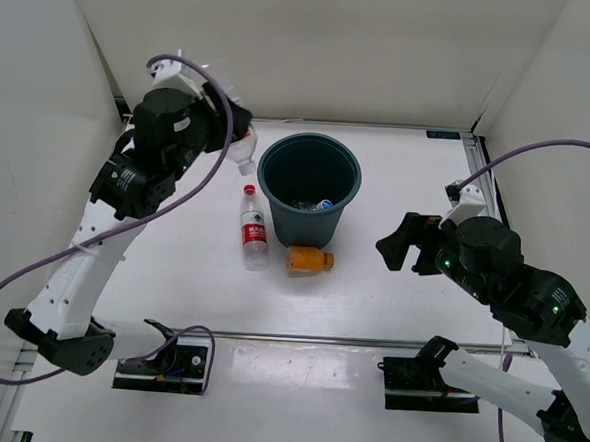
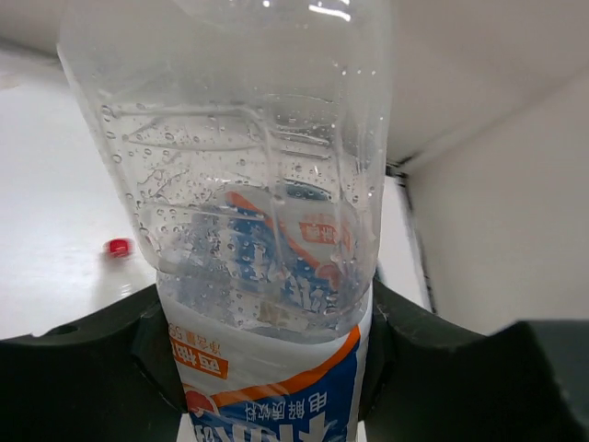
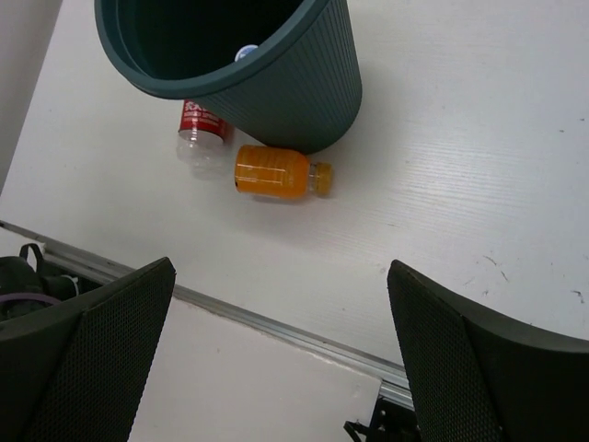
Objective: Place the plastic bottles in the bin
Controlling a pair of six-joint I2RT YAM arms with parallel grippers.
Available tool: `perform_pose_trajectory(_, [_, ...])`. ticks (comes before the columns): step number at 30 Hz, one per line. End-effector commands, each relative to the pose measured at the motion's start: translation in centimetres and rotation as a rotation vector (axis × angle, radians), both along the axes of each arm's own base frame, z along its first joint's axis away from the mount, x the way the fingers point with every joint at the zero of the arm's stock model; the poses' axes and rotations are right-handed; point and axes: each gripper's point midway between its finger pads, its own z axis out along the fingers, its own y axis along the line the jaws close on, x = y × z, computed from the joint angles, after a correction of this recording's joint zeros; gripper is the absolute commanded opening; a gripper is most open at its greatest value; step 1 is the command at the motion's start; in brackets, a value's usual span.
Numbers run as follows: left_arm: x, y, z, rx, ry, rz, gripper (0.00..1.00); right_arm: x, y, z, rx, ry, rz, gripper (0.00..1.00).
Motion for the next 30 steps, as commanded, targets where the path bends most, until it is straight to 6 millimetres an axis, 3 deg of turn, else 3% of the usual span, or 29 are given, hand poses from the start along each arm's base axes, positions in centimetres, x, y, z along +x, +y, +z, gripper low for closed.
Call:
perform_pose_trajectory(1, [0.4, -4.9, -1.9, 0.096, 0.053, -0.118, 0.51, 0.1, -0.1, -0.1, 0.013, -0.002, -0.015, 1.0])
perform_pose_trajectory(2, [1.7, -6.7, -2.7, 0.129, 0.067, -0.13, 0.54, 0.1, -0.1, 0.2, 0.027, -0.014, -0.015, 1.0])
perform_pose_trajectory(4, [2.1, -9.6, -3.7, 0.199, 0.066, -0.153, 0.55, 0.1, -0.1, 0.2, 0.027, -0.014, -0.015, 1.0])
perform_pose_trajectory(5, [2.5, -10.5, -3.3, 0.212, 0.05, -0.151, 0.57, 0.1, -0.1, 0.2, 0.027, -0.014, -0.015, 1.0])
perform_pose_trajectory(6, [3.2, -12.3, -5.2, 0.259, 0.075, -0.16, 0.58, -0.1, -0.3, 0.4, 0.027, -0.014, -0.015, 1.0])
perform_pose_trajectory(9, [4.3, -14.0, -6.6, 0.297, 0.087, -0.153, 0.71, -0.3, -1.5, 1.3, 0.025, -0.047, -0.043, 1.0])
perform_pose_trajectory(12, [4.3, -14.6, -7.5, 0.326, 0.093, -0.135, 1.0, -0.8, -2.6, 1.3, 0.008, -0.054, -0.056, 1.0])
perform_pose_trajectory(13, [4.2, -14.6, -7.4, 0.334, 0.088, -0.121, 1.0, -0.6, -3.0, 1.4, 0.001, -0.062, -0.076, 1.0])
perform_pose_trajectory(17, [3.0, -11.6, -4.7, 0.327, 0.03, 0.036, 1.0, -1.1, -3.9, 1.8, 0.012, -0.087, -0.081, 1.0])
perform_pose_trajectory(20, [1.5, -6.6, -1.7, 0.235, -0.013, 0.187, 1.0, -1.2, -4.0, 1.6, 0.005, -0.081, -0.081, 1.0])
perform_pose_trajectory(21, [1.2, -5.4, -3.4, 0.241, 0.018, 0.198, 1.0, -1.2, -4.0, 1.6, 0.005, -0.081, -0.081, 1.0])
perform_pose_trajectory(22, [0.3, -3.7, -2.7, 0.194, 0.014, 0.195, 1.0, -1.1, -3.9, 1.2, -0.002, -0.075, -0.08, 1.0])
perform_pose_trajectory(23, [1.0, -1.9, -3.3, 0.179, 0.025, 0.217, 1.0, -1.1, -3.9, 1.2, -0.002, -0.075, -0.08, 1.0])
perform_pose_trajectory(24, [0.9, -1.9, -4.5, 0.165, 0.052, 0.165, 1.0, -1.1, -3.6, 1.1, 0.004, -0.073, -0.071, 1.0])
perform_pose_trajectory(25, [0.9, -1.3, -7.5, 0.195, 0.113, 0.15, 1.0, -1.1, -3.6, 1.1, 0.004, -0.073, -0.071, 1.0])
perform_pose_trajectory(27, [1.5, 0.4, -8.7, 0.187, 0.11, 0.13, 1.0, -1.0, -3.3, 0.5, -0.01, -0.066, -0.058, 1.0])
perform_pose_trajectory(28, [0.9, 0.1, -11.2, 0.187, 0.148, 0.065, 1.0, -1.1, -3.1, 0.5, -0.007, -0.063, -0.049, 1.0])
perform_pose_trajectory(30, [1.4, 1.3, -12.8, 0.166, 0.158, 0.074, 1.0, -1.2, -2.8, 0.6, 0.005, -0.064, -0.037, 1.0])
